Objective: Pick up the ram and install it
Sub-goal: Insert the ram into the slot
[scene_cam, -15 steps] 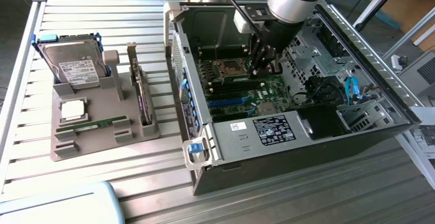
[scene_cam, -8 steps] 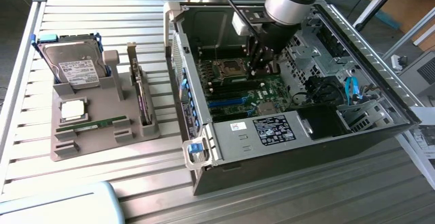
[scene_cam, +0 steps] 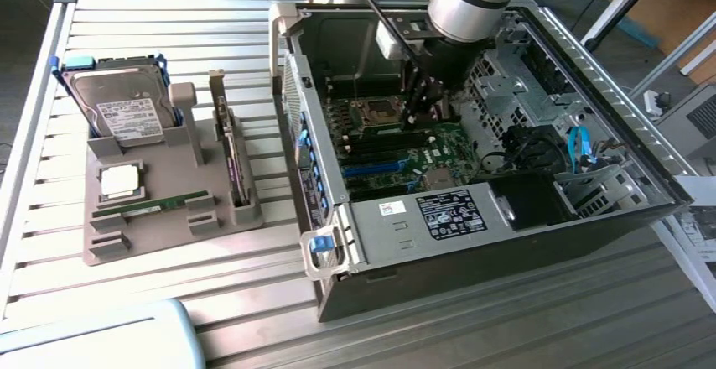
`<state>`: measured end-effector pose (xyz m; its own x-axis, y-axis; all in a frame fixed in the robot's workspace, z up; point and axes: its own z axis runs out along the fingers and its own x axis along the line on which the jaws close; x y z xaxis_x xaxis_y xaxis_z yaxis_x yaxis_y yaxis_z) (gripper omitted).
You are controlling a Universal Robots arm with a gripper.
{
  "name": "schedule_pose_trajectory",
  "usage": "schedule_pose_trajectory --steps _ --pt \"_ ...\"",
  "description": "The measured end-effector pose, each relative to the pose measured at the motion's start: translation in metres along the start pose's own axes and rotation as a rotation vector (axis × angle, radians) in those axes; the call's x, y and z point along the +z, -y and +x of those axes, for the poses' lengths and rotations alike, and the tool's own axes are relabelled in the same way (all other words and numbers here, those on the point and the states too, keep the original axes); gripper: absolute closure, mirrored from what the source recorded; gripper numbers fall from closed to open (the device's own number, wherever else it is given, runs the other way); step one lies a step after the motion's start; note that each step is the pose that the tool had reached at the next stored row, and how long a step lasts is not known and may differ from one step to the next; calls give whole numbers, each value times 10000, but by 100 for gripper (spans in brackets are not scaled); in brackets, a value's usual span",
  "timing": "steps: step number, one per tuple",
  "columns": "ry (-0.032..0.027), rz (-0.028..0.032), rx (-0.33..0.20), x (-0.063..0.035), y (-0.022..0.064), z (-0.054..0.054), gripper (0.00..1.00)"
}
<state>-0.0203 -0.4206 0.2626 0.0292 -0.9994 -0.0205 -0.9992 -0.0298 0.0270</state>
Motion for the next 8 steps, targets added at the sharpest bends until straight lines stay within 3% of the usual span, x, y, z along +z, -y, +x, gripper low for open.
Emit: schedule_pose_trajectory --steps 8 --pt "-2 0 2 137 -10 0 87"
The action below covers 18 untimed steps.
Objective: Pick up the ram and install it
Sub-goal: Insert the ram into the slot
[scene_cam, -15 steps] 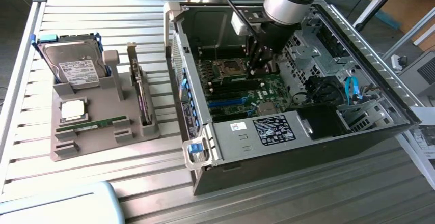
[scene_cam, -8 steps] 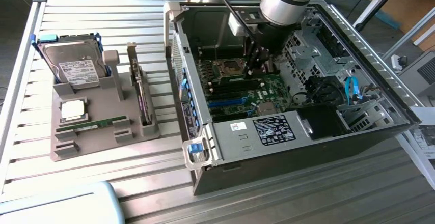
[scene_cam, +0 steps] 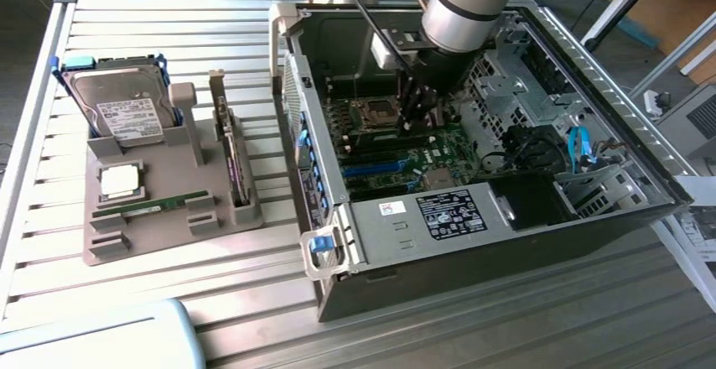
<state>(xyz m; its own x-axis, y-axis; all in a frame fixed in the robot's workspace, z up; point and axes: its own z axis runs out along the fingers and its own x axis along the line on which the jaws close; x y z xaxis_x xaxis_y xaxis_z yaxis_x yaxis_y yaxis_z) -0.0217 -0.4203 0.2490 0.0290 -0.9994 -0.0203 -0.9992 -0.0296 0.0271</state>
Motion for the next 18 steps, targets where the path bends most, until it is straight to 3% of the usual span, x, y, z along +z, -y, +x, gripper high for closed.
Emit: schedule_pose_trajectory --steps 7,18 --pt "10 8 395 69 -5 -13 87" --pt "9 8 397 112 -5 -26 87"
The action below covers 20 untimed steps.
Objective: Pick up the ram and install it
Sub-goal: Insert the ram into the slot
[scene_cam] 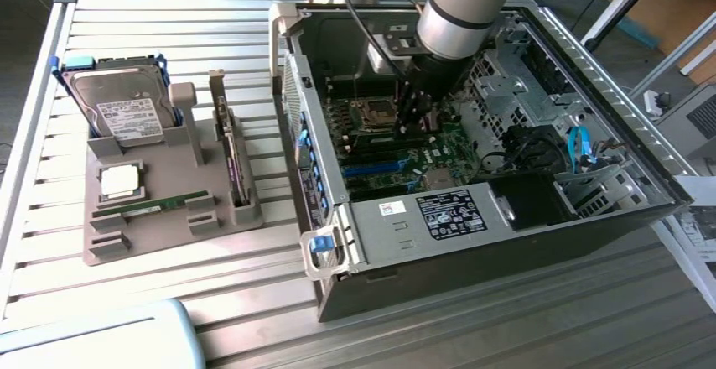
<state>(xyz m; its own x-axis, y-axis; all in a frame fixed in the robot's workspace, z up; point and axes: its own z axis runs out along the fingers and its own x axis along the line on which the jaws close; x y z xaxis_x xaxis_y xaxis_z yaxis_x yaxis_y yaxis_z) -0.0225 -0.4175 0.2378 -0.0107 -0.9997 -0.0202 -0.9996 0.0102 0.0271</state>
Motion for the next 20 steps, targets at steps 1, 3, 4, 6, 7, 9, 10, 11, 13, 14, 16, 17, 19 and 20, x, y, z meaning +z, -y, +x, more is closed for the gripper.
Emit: schedule_pose_trajectory --steps 1,3,4,6,7,9,10,11,13,14,16,17,19,20 --pt "0 0 0 1 -2 0 87" --pt "2 1 1 3 -11 -1 87" --pt "2 1 0 3 -16 -1 87" --pt "-14 0 0 10 -17 -1 87" --pt "-15 1 1 13 -17 0 87" --pt "-17 1 1 14 -17 0 87" --pt "-17 1 1 14 -17 0 87" --pt "-17 1 1 15 -17 0 87" --pt "-7 1 1 24 -17 0 87" --pt "-4 1 2 26 -17 0 87" --pt "3 0 1 30 -17 0 87" --pt "6 1 0 32 -16 0 87" --pt "10 0 0 35 -16 0 87" --pt "13 0 1 38 -16 0 87"
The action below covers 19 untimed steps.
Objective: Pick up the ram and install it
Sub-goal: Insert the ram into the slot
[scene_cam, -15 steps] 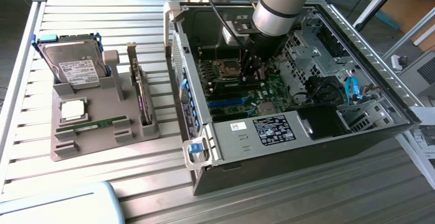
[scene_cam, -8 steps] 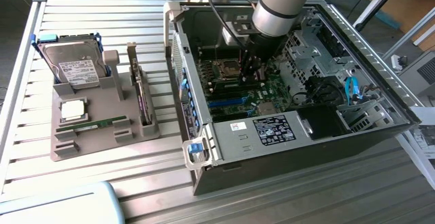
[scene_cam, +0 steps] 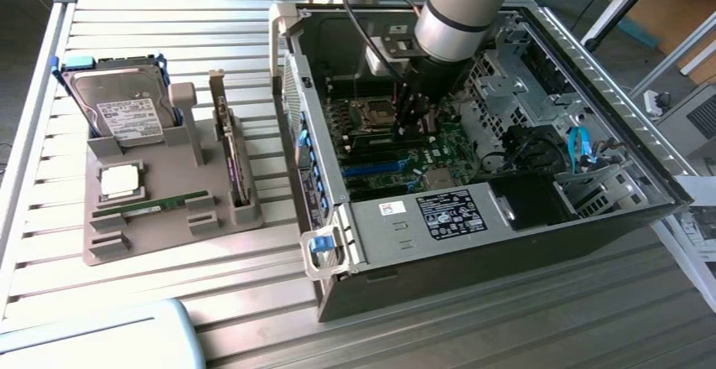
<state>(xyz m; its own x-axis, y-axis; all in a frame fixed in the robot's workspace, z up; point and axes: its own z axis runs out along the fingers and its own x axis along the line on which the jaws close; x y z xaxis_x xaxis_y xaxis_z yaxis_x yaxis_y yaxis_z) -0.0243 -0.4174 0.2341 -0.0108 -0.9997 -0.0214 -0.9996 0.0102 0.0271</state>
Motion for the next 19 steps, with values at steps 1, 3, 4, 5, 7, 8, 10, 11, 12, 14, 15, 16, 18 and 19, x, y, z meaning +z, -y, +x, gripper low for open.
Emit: schedule_pose_trajectory --steps 1,3,4,5,7,8,10,11,12,14,15,16,18,19 --pt "2 1 -1 4 0 0 87" --pt "1 0 -1 7 0 0 87" --pt "0 0 0 8 0 0 87" --pt "0 -1 0 9 0 0 87" --pt "1 0 -1 11 1 0 87" --pt "1 0 0 11 0 0 87" --pt "1 0 0 12 0 0 87" --pt "1 0 0 13 1 0 87" --pt "3 1 -1 16 1 0 87" --pt "1 0 0 20 1 1 87" --pt "0 0 4 22 1 1 87" --pt "-1 0 11 24 1 1 87" --pt "2 1 31 31 1 1 87" --pt "2 1 40 34 1 1 87"
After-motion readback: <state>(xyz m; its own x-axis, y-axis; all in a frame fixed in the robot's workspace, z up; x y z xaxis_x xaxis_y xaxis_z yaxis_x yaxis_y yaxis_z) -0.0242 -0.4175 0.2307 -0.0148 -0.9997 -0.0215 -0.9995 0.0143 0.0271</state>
